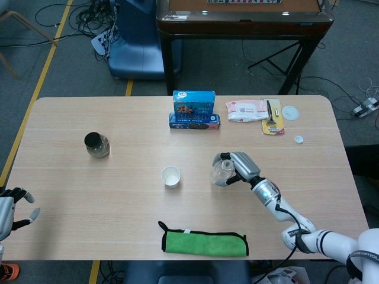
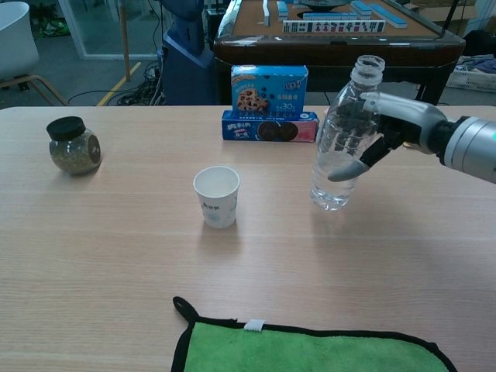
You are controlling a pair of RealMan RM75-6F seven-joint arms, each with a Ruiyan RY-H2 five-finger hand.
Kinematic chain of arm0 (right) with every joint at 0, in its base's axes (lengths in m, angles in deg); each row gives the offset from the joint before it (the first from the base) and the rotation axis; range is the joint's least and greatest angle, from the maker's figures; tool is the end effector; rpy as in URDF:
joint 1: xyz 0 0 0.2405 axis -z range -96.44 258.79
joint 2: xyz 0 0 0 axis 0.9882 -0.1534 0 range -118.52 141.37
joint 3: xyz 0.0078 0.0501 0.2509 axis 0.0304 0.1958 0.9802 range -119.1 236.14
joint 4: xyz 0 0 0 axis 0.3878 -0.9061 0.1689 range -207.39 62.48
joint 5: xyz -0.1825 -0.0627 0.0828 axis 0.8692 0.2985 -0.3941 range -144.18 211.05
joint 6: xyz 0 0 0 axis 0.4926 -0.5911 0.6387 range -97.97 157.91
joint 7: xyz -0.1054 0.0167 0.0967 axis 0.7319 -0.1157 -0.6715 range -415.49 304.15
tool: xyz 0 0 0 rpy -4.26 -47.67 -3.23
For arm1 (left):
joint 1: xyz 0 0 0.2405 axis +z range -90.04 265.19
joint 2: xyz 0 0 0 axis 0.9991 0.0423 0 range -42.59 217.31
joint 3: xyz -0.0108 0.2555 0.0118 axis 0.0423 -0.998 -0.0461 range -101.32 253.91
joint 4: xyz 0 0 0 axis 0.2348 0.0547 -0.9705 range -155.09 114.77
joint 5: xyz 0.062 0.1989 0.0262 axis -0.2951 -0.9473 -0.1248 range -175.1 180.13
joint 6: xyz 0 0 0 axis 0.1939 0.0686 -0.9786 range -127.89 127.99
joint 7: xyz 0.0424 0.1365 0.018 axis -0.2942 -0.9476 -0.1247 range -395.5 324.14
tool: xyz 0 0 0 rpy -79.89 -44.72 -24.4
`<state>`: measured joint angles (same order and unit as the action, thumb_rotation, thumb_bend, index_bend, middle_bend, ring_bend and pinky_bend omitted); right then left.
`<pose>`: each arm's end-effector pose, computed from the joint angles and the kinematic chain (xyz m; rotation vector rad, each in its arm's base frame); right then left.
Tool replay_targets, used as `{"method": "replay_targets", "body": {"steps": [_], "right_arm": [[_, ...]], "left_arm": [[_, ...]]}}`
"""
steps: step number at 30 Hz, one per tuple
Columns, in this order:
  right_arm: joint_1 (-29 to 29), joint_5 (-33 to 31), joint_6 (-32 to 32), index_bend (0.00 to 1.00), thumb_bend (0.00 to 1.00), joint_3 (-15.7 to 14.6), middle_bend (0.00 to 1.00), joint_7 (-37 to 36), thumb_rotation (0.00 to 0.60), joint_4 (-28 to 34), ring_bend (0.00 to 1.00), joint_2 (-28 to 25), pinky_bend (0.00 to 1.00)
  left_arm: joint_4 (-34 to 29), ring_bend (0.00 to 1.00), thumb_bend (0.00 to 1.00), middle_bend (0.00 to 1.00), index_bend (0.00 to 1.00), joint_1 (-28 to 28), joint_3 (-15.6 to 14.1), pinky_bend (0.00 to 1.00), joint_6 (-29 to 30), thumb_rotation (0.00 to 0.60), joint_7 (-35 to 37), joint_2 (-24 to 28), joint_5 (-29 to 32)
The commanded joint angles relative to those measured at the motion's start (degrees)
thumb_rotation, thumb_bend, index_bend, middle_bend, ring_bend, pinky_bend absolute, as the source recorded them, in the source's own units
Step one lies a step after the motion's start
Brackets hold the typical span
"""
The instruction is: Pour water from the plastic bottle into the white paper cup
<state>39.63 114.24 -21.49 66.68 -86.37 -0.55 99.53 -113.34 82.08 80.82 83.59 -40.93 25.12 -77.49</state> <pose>-0.1811 -0.3606 -0.0079 1.7476 -1.4706 1.2580 -0.3210 0.1901 0.1749 -1.3348 -0.8575 -0.7881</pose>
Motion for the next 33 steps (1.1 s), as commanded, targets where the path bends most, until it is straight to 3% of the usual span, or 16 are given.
{"method": "replay_targets", "body": {"steps": [1, 14, 26, 33], "right_arm": [[-0.9, -3.8, 1.2, 0.54, 0.00, 2.1, 0.56, 7.9, 0.600, 1.9, 0.44, -1.2, 0.46], [-6.8, -17.4, 6.5, 0.55, 0.00, 6.5, 0.57, 29.9, 0.600, 2.6, 0.45, 0.7, 0.46], [-11.4, -25.7, 8.0, 0.56, 0.07, 7.5, 0.57, 41.3, 0.600, 0.4, 0.46, 3.4, 0.46], [-13.4, -26.1, 6.5, 0.58, 0.12, 7.5, 0.60, 45.4, 0.600, -2.5, 0.48, 6.1, 0.50]], "left_arm": [[-0.1, 0.41, 0.20, 0.45, 0.54, 0.0, 0.0, 0.54, 0.1, 0.600, 0.0, 0.0, -0.1], [-0.3, 0.41, 0.20, 0.45, 0.54, 0.0, -0.3, 0.54, 0.4, 0.600, -0.1, 0.0, -0.9], [-0.5, 0.41, 0.20, 0.45, 0.54, 0.0, -0.4, 0.54, 0.4, 0.600, 0.7, 0.3, -1.2], [0.1, 0.41, 0.20, 0.46, 0.55, -0.1, -0.6, 0.54, 1.1, 0.600, 1.2, -0.1, -2.8]]}}
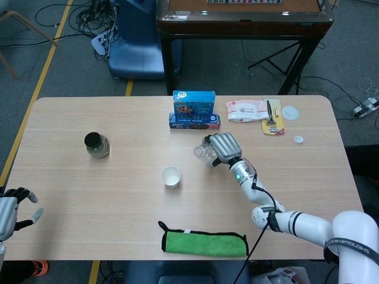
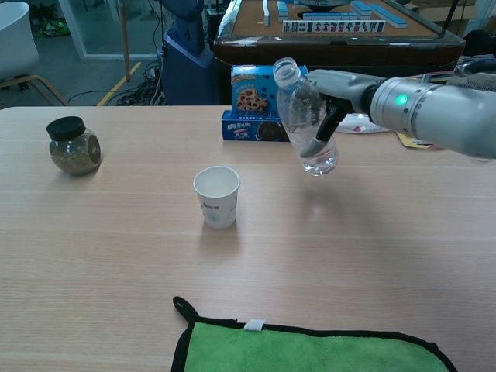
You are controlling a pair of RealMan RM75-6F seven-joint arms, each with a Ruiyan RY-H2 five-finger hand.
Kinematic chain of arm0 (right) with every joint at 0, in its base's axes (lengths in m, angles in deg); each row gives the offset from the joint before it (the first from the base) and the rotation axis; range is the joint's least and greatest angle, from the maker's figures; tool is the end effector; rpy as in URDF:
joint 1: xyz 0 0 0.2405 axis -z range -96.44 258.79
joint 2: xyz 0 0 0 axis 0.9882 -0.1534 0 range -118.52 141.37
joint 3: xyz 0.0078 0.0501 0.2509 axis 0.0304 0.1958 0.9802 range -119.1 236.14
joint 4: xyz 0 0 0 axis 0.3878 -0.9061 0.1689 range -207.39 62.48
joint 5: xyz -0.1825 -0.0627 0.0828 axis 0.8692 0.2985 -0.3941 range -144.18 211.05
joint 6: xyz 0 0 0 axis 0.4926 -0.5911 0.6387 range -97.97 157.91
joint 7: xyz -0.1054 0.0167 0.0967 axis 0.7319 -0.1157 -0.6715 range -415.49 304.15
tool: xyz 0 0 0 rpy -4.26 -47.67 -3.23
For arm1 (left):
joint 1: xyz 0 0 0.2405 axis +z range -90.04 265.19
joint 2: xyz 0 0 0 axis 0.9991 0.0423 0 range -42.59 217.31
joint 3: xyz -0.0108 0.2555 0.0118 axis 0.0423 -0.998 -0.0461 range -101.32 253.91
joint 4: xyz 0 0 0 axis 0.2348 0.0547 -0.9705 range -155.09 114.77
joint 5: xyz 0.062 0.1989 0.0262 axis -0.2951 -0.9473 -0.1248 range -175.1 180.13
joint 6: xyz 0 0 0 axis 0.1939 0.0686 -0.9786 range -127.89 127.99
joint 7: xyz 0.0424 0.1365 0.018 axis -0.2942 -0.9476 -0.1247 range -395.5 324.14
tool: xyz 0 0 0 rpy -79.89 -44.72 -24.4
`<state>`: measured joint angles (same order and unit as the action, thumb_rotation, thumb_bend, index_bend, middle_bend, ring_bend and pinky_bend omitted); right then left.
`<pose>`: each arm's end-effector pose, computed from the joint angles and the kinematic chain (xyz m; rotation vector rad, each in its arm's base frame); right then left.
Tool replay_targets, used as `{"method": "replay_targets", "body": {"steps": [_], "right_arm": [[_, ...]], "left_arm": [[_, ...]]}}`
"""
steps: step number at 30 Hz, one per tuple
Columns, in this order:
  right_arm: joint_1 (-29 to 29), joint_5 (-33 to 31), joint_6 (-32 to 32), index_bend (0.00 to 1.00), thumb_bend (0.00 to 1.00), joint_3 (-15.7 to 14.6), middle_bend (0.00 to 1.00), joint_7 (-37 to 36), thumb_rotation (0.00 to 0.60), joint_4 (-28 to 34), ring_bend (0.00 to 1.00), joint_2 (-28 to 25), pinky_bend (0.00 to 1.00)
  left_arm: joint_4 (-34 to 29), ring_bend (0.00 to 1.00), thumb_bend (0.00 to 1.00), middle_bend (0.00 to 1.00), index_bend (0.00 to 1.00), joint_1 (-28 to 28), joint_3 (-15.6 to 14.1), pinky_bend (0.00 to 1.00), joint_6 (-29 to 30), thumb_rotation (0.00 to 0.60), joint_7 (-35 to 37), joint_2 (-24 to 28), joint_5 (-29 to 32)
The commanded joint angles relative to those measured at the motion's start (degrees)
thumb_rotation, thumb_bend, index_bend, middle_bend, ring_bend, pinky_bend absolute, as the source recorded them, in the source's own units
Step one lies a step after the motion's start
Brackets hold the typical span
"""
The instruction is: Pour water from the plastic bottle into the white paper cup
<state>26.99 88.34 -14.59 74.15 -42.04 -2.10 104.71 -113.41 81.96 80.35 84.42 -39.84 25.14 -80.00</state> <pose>-0.1101 -0.4153 -0.0253 1.8401 -1.0345 0.9458 -0.3146 0.1894 0.1731 -1.3636 -0.8461 -0.8288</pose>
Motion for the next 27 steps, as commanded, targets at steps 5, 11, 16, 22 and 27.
{"method": "replay_targets", "body": {"steps": [5, 11, 16, 22, 27], "right_arm": [[-2.0, -1.1, -0.2, 0.58, 0.13, 0.1, 0.60, 3.1, 0.600, -2.8, 0.48, 2.5, 0.50], [-3.4, -3.6, 0.9, 0.58, 0.13, 0.2, 0.60, 5.6, 0.600, -6.4, 0.49, 4.5, 0.50], [-4.3, -5.1, 1.8, 0.58, 0.13, 0.1, 0.60, 6.8, 0.600, -9.3, 0.49, 5.9, 0.50], [-5.1, -5.9, 2.5, 0.58, 0.13, -0.2, 0.60, 8.5, 0.600, -12.7, 0.49, 7.3, 0.50], [-5.7, -7.0, 3.0, 0.58, 0.13, 0.1, 0.60, 9.6, 0.600, -14.9, 0.49, 8.2, 0.50]], "left_arm": [[-0.2, 0.41, 0.20, 0.47, 0.55, 0.0, -0.2, 0.54, 0.0, 0.600, -0.2, 0.0, 0.0], [-0.5, 0.41, 0.20, 0.46, 0.55, -0.1, -0.3, 0.54, -0.1, 0.600, -0.4, 0.1, -0.3], [-0.3, 0.41, 0.20, 0.46, 0.55, -0.3, -0.3, 0.54, -0.6, 0.600, -0.4, 0.0, -0.1], [-0.4, 0.41, 0.20, 0.47, 0.55, -0.3, -0.5, 0.54, -0.6, 0.600, -0.6, -0.1, -0.3], [-0.5, 0.41, 0.20, 0.47, 0.55, -0.3, -0.5, 0.54, -0.4, 0.600, -0.5, -0.1, -0.5]]}}
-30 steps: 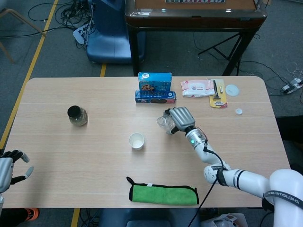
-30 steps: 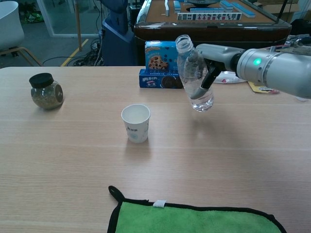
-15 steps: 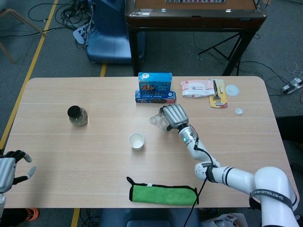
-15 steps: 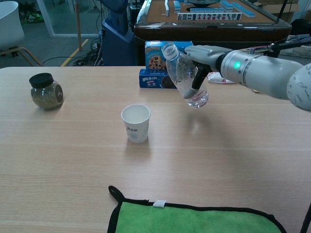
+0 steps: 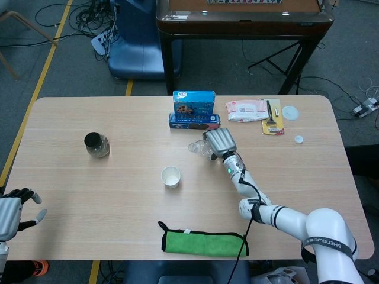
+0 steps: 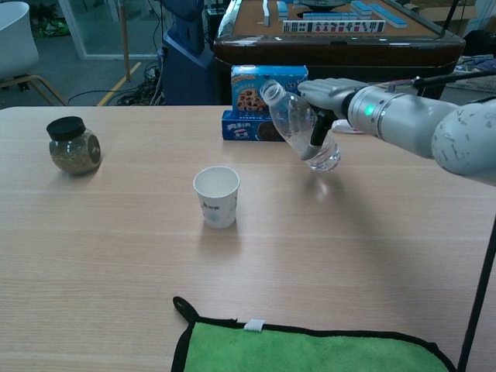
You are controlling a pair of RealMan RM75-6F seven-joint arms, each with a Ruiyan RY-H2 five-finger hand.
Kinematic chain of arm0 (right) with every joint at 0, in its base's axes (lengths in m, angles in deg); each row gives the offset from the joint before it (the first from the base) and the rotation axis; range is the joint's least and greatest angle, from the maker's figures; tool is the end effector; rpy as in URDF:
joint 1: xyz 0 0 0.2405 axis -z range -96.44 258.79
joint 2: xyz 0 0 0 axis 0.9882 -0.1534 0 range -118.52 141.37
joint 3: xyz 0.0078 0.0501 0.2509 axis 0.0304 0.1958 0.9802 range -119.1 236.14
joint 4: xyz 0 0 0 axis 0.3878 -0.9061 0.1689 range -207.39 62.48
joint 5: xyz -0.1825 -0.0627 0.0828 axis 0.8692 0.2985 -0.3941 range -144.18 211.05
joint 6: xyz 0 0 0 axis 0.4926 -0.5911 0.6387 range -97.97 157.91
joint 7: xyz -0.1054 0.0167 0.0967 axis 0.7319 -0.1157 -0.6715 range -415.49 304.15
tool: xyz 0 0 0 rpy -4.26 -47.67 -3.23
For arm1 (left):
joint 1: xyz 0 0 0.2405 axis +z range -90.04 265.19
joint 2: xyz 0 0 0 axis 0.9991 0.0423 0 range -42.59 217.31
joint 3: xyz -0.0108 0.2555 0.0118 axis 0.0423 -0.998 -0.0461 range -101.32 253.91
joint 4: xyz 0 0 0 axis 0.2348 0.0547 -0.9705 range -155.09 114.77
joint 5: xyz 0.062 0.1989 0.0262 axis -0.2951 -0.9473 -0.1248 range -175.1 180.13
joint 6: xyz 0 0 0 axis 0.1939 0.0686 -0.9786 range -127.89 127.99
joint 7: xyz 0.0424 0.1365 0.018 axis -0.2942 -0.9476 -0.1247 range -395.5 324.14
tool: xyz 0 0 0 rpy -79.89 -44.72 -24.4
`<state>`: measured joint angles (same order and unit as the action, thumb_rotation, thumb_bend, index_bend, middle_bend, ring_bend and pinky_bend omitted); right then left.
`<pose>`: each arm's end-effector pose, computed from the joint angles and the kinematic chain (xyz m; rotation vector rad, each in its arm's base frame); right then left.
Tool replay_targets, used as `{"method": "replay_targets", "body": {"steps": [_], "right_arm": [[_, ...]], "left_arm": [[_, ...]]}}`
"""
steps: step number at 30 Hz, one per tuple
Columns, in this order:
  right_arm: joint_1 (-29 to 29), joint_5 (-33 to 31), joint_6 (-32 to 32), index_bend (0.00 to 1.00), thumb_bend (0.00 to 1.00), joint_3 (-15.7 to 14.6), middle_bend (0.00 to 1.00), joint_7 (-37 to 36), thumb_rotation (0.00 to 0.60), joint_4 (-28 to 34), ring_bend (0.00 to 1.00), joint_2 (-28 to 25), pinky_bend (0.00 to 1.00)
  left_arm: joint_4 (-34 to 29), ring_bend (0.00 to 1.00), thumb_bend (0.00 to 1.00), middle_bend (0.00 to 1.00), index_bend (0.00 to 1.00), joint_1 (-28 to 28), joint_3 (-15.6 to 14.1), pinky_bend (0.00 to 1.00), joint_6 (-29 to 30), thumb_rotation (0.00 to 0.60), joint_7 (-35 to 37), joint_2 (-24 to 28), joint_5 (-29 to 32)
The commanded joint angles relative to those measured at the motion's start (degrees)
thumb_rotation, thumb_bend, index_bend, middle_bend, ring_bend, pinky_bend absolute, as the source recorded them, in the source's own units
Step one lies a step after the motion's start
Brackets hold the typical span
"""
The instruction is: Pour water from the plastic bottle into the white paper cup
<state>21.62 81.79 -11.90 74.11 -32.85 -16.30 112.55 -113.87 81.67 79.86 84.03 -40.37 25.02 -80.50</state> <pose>-0.1094 -0.4437 -0.0496 1.8234 -0.9067 0.7848 -0.3120 0.1891 0.1690 -1.3837 -0.8511 -0.8272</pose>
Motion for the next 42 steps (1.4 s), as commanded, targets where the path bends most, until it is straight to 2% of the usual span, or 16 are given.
{"method": "replay_targets", "body": {"steps": [1, 23, 42], "right_arm": [[-0.4, -0.5, 0.4, 0.58, 0.13, 0.2, 0.60, 0.6, 0.600, -0.9, 0.49, 0.5, 0.50], [-3.2, -0.8, -0.6, 0.59, 0.14, -2.7, 0.60, 13.7, 0.600, -4.5, 0.49, 2.9, 0.50], [-5.6, 0.7, 0.2, 0.59, 0.14, -4.6, 0.60, 22.9, 0.600, -11.3, 0.50, 6.8, 0.50]], "left_arm": [[0.0, 0.41, 0.20, 0.46, 0.55, 0.0, 0.0, 0.54, -0.1, 0.600, 0.1, 0.0, 0.1], [-0.4, 0.41, 0.20, 0.47, 0.55, -0.2, -0.1, 0.54, -0.4, 0.600, 0.0, 0.2, 0.2], [-0.8, 0.41, 0.20, 0.47, 0.55, -0.2, -0.2, 0.54, -0.3, 0.600, 0.6, 0.4, -0.1]]}}
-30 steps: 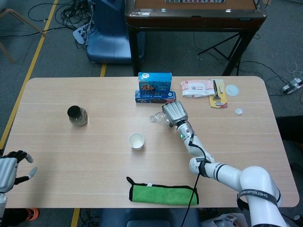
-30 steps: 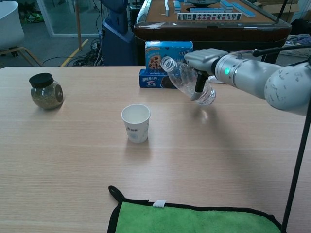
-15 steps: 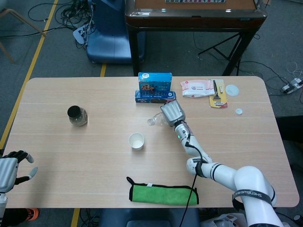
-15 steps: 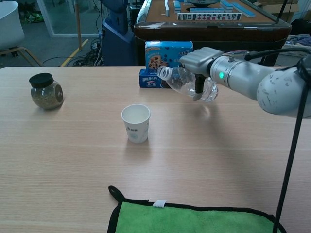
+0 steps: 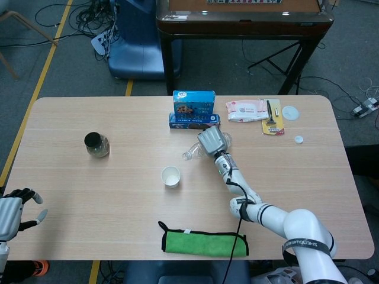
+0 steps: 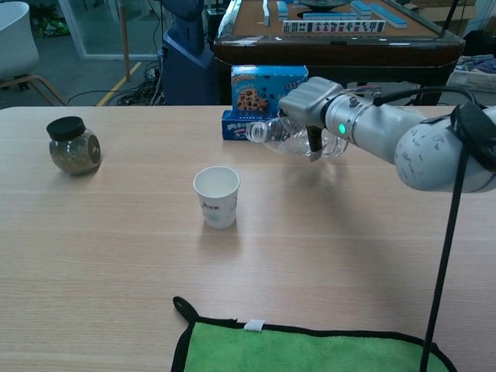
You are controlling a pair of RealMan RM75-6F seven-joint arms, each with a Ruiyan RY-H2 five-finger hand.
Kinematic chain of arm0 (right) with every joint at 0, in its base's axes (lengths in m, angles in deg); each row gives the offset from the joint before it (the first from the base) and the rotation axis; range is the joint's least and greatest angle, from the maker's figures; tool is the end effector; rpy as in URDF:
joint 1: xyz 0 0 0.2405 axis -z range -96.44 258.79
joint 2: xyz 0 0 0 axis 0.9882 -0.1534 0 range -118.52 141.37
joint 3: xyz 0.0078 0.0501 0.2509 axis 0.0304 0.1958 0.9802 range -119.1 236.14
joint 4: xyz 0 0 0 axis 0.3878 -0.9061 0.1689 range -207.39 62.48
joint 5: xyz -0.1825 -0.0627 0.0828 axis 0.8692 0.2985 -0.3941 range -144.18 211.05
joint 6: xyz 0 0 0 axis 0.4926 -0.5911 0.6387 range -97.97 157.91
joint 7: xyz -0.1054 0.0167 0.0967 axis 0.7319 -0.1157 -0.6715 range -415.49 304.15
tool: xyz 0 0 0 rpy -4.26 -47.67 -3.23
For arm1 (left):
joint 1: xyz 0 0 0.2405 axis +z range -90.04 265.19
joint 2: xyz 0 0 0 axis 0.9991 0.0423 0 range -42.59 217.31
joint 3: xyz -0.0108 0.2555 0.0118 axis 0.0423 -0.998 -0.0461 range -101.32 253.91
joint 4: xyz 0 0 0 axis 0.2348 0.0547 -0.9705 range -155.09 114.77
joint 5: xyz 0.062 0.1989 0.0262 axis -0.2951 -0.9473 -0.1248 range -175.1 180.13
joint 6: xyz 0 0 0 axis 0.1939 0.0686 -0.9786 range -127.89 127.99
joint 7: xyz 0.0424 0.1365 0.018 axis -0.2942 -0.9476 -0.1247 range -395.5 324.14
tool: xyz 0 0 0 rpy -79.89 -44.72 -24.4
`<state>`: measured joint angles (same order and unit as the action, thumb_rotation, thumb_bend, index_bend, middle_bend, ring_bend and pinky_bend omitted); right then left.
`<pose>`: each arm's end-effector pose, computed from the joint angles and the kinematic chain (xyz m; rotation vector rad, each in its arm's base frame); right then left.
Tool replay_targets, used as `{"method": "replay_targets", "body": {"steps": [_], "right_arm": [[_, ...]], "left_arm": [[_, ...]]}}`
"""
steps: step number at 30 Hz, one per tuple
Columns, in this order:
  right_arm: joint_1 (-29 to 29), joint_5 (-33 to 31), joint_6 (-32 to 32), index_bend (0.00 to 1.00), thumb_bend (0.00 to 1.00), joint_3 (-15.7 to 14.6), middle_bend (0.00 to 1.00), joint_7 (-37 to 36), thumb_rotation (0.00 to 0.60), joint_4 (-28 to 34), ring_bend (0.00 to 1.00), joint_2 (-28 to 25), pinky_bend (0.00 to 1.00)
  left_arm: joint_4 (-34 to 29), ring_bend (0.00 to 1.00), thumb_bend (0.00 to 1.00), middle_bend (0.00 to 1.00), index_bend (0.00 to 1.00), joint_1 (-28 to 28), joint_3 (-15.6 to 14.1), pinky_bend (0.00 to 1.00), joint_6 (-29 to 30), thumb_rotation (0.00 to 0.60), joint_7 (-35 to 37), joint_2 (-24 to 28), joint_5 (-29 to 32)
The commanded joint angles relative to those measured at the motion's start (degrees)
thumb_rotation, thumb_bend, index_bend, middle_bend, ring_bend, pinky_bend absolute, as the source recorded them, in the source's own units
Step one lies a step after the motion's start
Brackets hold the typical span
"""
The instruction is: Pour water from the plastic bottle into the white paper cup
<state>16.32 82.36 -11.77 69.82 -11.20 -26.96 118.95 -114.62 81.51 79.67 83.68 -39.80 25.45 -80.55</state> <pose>-0.0945 -0.4523 -0.0740 1.9425 -0.3848 0.4887 -0.3100 0.1891 0.1687 -1.3876 -0.8676 -0.8358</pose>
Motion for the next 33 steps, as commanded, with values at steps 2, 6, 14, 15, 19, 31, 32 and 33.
{"method": "replay_targets", "body": {"steps": [2, 6, 14, 15, 19, 31, 32, 33], "right_arm": [[-0.5, 0.3, -0.1, 0.59, 0.14, -0.5, 0.60, 2.5, 0.600, -1.1, 0.50, 0.6, 0.50], [-0.7, 0.8, -0.6, 0.60, 0.14, -0.9, 0.60, 4.8, 0.600, -1.7, 0.50, 0.9, 0.50], [-0.8, 0.8, -1.0, 0.60, 0.14, -0.2, 0.61, 6.9, 0.600, -1.1, 0.50, 0.9, 0.50], [-0.8, 0.7, -1.0, 0.60, 0.14, 0.0, 0.61, 6.8, 0.600, -0.9, 0.50, 0.9, 0.50], [-0.8, 0.5, -0.7, 0.60, 0.14, 0.8, 0.61, 5.9, 0.600, -0.1, 0.50, 0.9, 0.50], [-2.0, 1.7, -0.7, 0.60, 0.14, 1.0, 0.61, 7.2, 0.600, -0.4, 0.50, 2.0, 0.50], [-2.1, 1.8, -0.8, 0.60, 0.14, 1.0, 0.61, 7.5, 0.600, -0.3, 0.50, 2.1, 0.50], [-2.3, 1.9, -0.9, 0.60, 0.14, 0.9, 0.61, 8.1, 0.600, -0.3, 0.50, 2.2, 0.50]], "left_arm": [[0.0, 0.41, 0.20, 0.47, 0.55, 0.0, 0.0, 0.54, 0.0, 0.600, -0.1, 0.0, 0.0], [0.0, 0.41, 0.20, 0.47, 0.55, 0.0, -0.1, 0.54, 0.0, 0.600, -0.1, 0.0, -0.1], [0.0, 0.41, 0.20, 0.47, 0.55, -0.1, -0.1, 0.54, -0.1, 0.600, -0.3, -0.1, -0.1], [0.0, 0.41, 0.20, 0.47, 0.55, -0.1, -0.1, 0.54, -0.2, 0.600, -0.3, -0.1, -0.1], [0.0, 0.41, 0.20, 0.47, 0.55, -0.1, -0.2, 0.54, -0.2, 0.600, -0.4, -0.1, -0.1], [0.0, 0.41, 0.20, 0.47, 0.55, -0.1, -0.2, 0.54, -0.1, 0.600, -0.3, 0.0, -0.1], [-0.1, 0.41, 0.20, 0.47, 0.55, -0.1, -0.2, 0.54, -0.1, 0.600, -0.3, 0.0, -0.1], [-0.1, 0.41, 0.20, 0.47, 0.55, 0.0, -0.2, 0.54, -0.1, 0.600, -0.2, 0.0, -0.1]]}}
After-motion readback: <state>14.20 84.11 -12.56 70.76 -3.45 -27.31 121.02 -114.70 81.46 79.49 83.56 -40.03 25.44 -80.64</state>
